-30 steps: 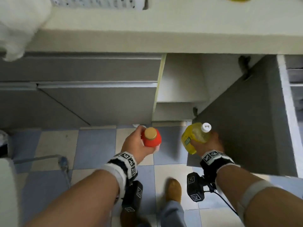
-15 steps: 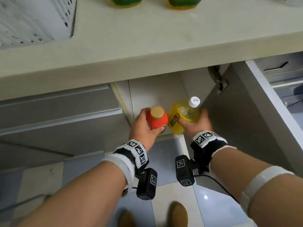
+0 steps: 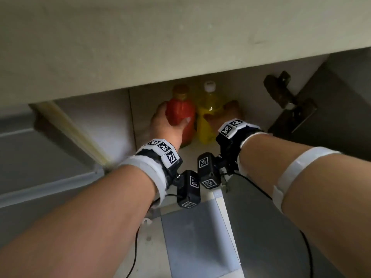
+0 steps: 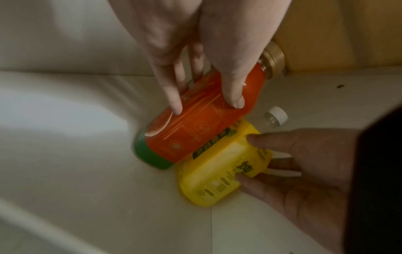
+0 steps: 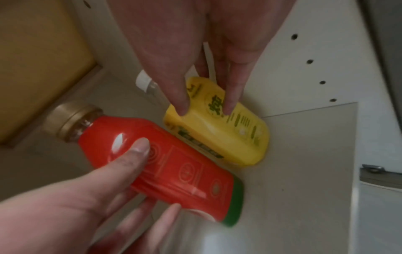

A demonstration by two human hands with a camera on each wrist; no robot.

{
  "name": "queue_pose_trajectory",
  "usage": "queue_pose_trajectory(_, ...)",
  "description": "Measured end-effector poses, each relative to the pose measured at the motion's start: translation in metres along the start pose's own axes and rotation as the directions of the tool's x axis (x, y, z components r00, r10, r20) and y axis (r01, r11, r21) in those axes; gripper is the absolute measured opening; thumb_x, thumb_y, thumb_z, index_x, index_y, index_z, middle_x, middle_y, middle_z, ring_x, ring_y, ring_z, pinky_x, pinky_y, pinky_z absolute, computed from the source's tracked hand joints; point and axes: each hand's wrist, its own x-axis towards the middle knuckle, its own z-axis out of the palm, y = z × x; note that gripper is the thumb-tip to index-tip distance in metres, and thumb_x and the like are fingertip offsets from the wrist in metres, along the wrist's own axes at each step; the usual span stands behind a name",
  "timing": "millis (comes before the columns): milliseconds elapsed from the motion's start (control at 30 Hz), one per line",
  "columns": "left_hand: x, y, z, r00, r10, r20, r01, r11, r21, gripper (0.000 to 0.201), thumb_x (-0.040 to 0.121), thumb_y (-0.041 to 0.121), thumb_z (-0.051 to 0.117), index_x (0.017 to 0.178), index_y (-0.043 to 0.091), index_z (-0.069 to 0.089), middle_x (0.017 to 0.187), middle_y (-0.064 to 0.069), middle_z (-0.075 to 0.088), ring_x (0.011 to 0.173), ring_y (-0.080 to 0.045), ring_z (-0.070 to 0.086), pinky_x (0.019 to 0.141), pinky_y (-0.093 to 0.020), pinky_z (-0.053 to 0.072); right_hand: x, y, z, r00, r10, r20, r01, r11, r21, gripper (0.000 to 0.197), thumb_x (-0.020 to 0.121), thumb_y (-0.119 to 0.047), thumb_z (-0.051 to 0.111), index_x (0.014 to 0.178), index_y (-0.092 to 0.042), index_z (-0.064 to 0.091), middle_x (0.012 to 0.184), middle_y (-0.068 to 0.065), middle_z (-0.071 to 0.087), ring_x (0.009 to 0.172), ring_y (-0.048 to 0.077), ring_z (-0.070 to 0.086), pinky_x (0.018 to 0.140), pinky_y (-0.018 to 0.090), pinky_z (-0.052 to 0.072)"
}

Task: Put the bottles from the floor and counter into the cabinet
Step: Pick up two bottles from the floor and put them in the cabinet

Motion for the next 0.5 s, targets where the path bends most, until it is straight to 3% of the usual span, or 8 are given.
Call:
queue_pose_trajectory(100, 0.023, -0.007, 0.015, 0.999, 0.039, 0.014, -0.038, 0.997, -0.072, 0.075, 0.059, 0.058, 0.074, 0.129, 0.038, 0.056, 0.112, -0.004, 0.073, 0.098, -0.029, 0.072, 0.084, -0.05, 0.06, 0.015, 0.005, 0.004, 1.0, -0.028, 0.006, 0.028, 0.999, -0.032, 0.074, 0.087, -0.034, 0.07, 0.146, -0.005, 0.034, 0.144, 0.016, 0.047, 0.128, 0.031, 0.05, 0.099, 0.033, 0.041)
queue_pose_trajectory(200, 0.039, -0.005, 0.027, 0.996, 0.063, 0.056, -0.057, 0.994, -0.097, 0.072, 0.075, 0.041, 0.078, 0.141, 0.034, 0.051, 0.123, -0.001, 0.071, 0.109, -0.021, 0.069, 0.097, -0.044, 0.055, 0.027, 0.007, 0.008, 0.998, -0.055, -0.04, 0.053, 0.998, -0.043, 0.07, 0.088, -0.035, 0.068, 0.144, -0.005, 0.037, 0.142, 0.016, 0.048, 0.127, 0.031, 0.05, 0.099, 0.033, 0.041)
queue_pose_trajectory(367, 0.061, -0.01, 0.035, 0.992, 0.057, 0.111, -0.045, 0.993, -0.112, 0.08, 0.074, 0.043, 0.069, 0.148, 0.039, 0.041, 0.133, 0.002, 0.066, 0.119, -0.021, 0.065, 0.105, -0.046, 0.05, 0.034, 0.005, 0.013, 0.993, -0.07, -0.097, 0.068, 0.997, -0.029, 0.056, 0.09, -0.028, 0.065, 0.137, -0.003, 0.044, 0.136, 0.016, 0.053, 0.121, 0.031, 0.054, 0.085, 0.028, 0.039)
queue_pose_trajectory(433, 0.057, -0.007, 0.035, 0.991, 0.041, 0.125, -0.027, 0.993, -0.111, 0.079, 0.081, 0.037, 0.069, 0.153, 0.037, 0.036, 0.139, 0.0, 0.063, 0.124, -0.021, 0.062, 0.107, -0.046, 0.048, 0.027, 0.008, 0.015, 0.992, -0.065, -0.107, 0.064, 0.998, -0.01, 0.059, 0.091, -0.023, 0.064, 0.14, -0.003, 0.04, 0.136, 0.017, 0.053, 0.12, 0.032, 0.055, 0.084, 0.028, 0.039)
queue_pose_trajectory(500, 0.048, -0.005, 0.03, 0.989, 0.037, 0.141, -0.023, 0.995, -0.095, 0.081, 0.088, 0.025, 0.07, 0.157, 0.03, 0.028, 0.147, -0.003, 0.057, 0.131, -0.021, 0.057, 0.111, -0.043, 0.044, 0.014, 0.011, 0.013, 0.995, -0.047, -0.087, 0.046, 0.999, -0.014, 0.068, 0.092, -0.021, 0.063, 0.148, -0.003, 0.028, 0.139, 0.019, 0.051, 0.123, 0.034, 0.054, 0.091, 0.032, 0.042)
